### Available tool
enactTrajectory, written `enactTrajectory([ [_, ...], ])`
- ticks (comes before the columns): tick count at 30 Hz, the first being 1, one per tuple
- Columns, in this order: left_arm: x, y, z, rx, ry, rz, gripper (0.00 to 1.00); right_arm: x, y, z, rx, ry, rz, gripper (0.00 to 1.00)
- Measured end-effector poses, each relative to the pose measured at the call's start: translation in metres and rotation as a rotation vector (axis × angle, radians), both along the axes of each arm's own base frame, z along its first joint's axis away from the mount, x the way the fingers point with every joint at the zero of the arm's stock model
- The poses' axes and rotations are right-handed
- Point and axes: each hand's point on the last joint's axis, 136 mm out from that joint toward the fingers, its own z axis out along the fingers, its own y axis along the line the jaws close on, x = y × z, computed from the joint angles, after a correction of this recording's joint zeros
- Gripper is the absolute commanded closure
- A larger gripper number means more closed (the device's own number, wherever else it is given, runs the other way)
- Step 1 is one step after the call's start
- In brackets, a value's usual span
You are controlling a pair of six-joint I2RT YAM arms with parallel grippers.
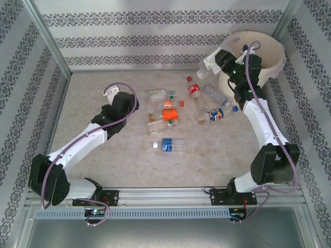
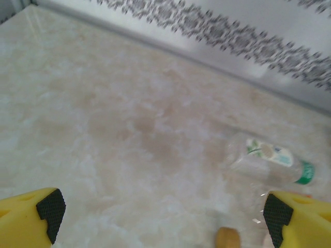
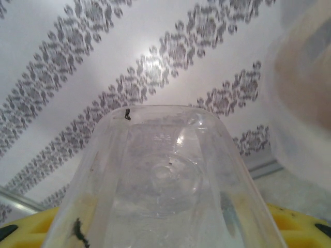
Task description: Put the plastic bottles in the bin
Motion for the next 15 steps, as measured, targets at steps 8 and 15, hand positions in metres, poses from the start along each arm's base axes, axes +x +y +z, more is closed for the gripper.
enactTrajectory([
  [8,0.004,-0.003,-0.022,0.016,0.086,0.016,0.00,0.030,-0.059,0.043,0.056,-0.101,-0.178,0.61],
  [15,0.005,-0.004,-0.026,0.012,0.099,0.024,0.00,0.055,-0.120,0.048,0.124,-0.154,-0.385,0.60],
])
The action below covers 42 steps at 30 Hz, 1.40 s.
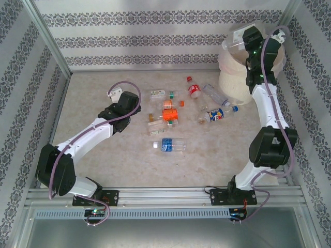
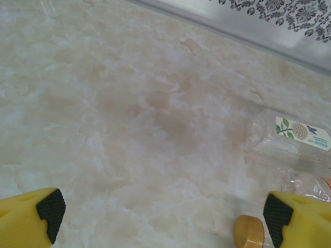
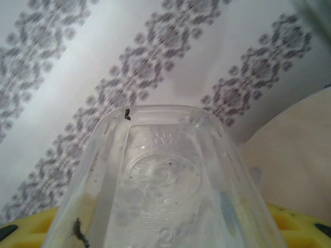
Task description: Put the plastic bottles in the bin
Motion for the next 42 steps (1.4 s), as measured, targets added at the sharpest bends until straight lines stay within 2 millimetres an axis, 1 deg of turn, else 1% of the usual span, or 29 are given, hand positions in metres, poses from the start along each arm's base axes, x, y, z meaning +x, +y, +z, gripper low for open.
enactTrajectory([
  [6,0.001,0.000,-0.002,0.003,0.006,0.000,0.00,0.017,-0.027,-0.032,0.026,0.036,-0.122,0.59],
  [10,0.001,0.000,-0.003,0.004,0.008,0.000,0.00,0.023,-0.042,-0.038,0.017,0.050,-0.163,0.58],
  [14,0.002,-0.001,-0.007,0.007,0.016,-0.001,0.00,0.023,-0.056,-0.044,0.012,0.063,-0.194,0.58],
  [17,0.003,-0.001,-0.011,0.010,0.027,-0.001,0.00,0.027,-0.060,-0.049,-0.009,0.080,-0.196,0.56],
  [19,0.003,-0.002,-0.013,0.011,0.033,-0.003,0.00,0.034,-0.060,-0.053,-0.025,0.093,-0.186,0.56],
  [24,0.003,-0.005,-0.015,0.002,0.041,-0.014,0.00,0.052,-0.054,-0.072,-0.070,0.148,-0.130,0.55],
  [26,0.003,-0.005,-0.016,-0.001,0.043,-0.018,0.00,0.059,-0.049,-0.082,-0.092,0.179,-0.097,0.53],
  [28,0.003,-0.007,-0.016,-0.007,0.046,-0.025,0.00,0.065,-0.045,-0.087,-0.117,0.197,-0.063,0.51],
  [32,0.003,-0.012,-0.018,-0.026,0.055,-0.046,0.00,0.072,-0.031,-0.087,-0.167,0.213,0.023,0.43],
  [33,0.003,-0.013,-0.019,-0.029,0.058,-0.050,0.00,0.074,-0.027,-0.085,-0.173,0.212,0.046,0.40],
  [34,0.003,-0.014,-0.019,-0.033,0.060,-0.054,0.00,0.075,-0.024,-0.084,-0.180,0.212,0.071,0.34],
  [35,0.003,-0.014,-0.020,-0.034,0.062,-0.056,0.00,0.075,-0.019,-0.082,-0.187,0.213,0.101,0.30],
  [37,0.003,-0.015,-0.021,-0.034,0.066,-0.060,0.00,0.076,-0.003,-0.078,-0.205,0.215,0.164,0.25],
  [39,0.003,-0.016,-0.023,-0.035,0.071,-0.063,0.00,0.076,0.016,-0.075,-0.231,0.213,0.224,0.23],
  [42,0.003,-0.017,-0.026,-0.039,0.082,-0.071,0.00,0.076,0.038,-0.074,-0.261,0.215,0.289,0.22],
])
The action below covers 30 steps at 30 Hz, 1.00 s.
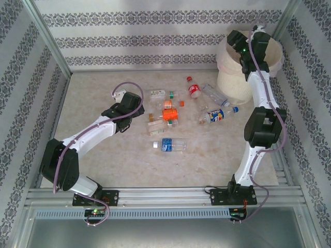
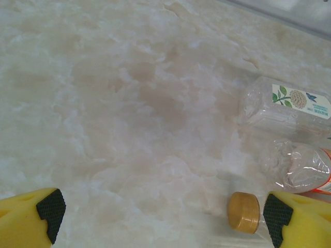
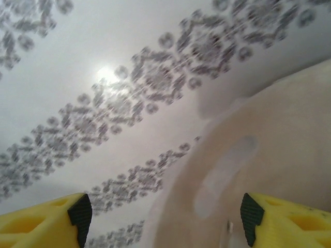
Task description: Put the plastic bottles in the bin
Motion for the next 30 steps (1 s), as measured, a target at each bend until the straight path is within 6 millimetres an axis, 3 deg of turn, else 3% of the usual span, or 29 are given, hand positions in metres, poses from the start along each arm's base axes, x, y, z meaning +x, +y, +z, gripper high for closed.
enactTrajectory([
  [3,0.001,-0.001,-0.001,-0.006,0.004,-0.008,0.00,-0.001,0.014,-0.003,-0.009,0.014,0.045,0.20],
  [6,0.001,-0.004,-0.002,-0.016,0.010,-0.028,0.00,-0.004,0.014,-0.002,-0.013,0.024,0.051,0.17],
  [10,0.001,-0.014,-0.003,-0.042,0.018,-0.077,0.00,-0.014,0.015,0.013,-0.025,0.010,0.051,0.11],
  [13,0.002,-0.021,-0.003,-0.063,0.021,-0.116,0.00,-0.028,0.020,0.033,-0.057,-0.021,0.054,0.02],
  [17,0.000,-0.030,-0.004,-0.097,0.036,-0.155,0.00,-0.058,0.035,0.064,-0.103,-0.072,0.071,0.02],
  [21,-0.002,-0.035,-0.006,-0.131,0.047,-0.165,0.00,-0.089,0.056,0.076,-0.142,-0.103,0.109,0.02],
  [25,-0.003,-0.036,-0.008,-0.172,0.054,-0.129,0.00,-0.116,0.091,0.058,-0.232,-0.097,0.207,0.02],
  [30,-0.005,-0.031,-0.020,-0.210,0.087,-0.057,0.00,-0.159,0.166,-0.002,-0.431,-0.049,0.420,0.02],
])
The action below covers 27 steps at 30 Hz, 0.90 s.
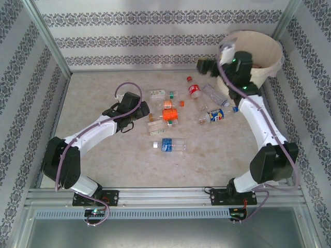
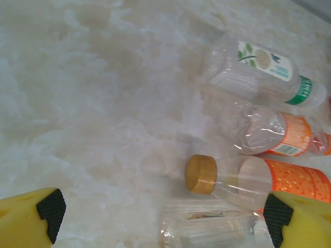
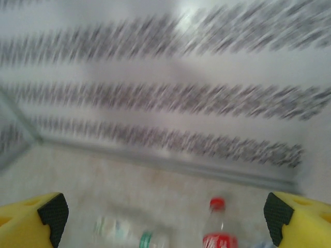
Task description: Put the plastic bottles in the bin
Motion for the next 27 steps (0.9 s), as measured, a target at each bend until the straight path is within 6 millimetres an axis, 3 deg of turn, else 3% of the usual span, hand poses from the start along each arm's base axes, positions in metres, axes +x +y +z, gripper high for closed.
enactTrajectory([
  [6,-0.009,0.011,-0.018,-0.015,0.059,0.073,0.00,-0.090,0.097,-0.095,-0.338,0.069,0.375,0.02],
  [11,-0.012,0.016,-0.022,-0.018,0.076,0.106,0.00,-0.159,0.136,-0.156,-0.555,0.143,0.646,0.03],
  [15,-0.015,0.022,-0.026,-0.016,0.086,0.138,0.00,-0.208,0.152,-0.201,-0.723,0.235,0.820,0.02],
  [18,-0.018,0.026,-0.031,-0.014,0.097,0.157,0.00,-0.226,0.151,-0.237,-0.840,0.321,0.886,0.03],
  [21,-0.020,0.030,-0.036,-0.016,0.108,0.173,0.01,-0.232,0.148,-0.264,-0.935,0.377,0.907,0.04],
  [27,-0.023,0.033,-0.041,-0.013,0.119,0.185,0.01,-0.229,0.148,-0.296,-1.066,0.408,0.927,0.13],
])
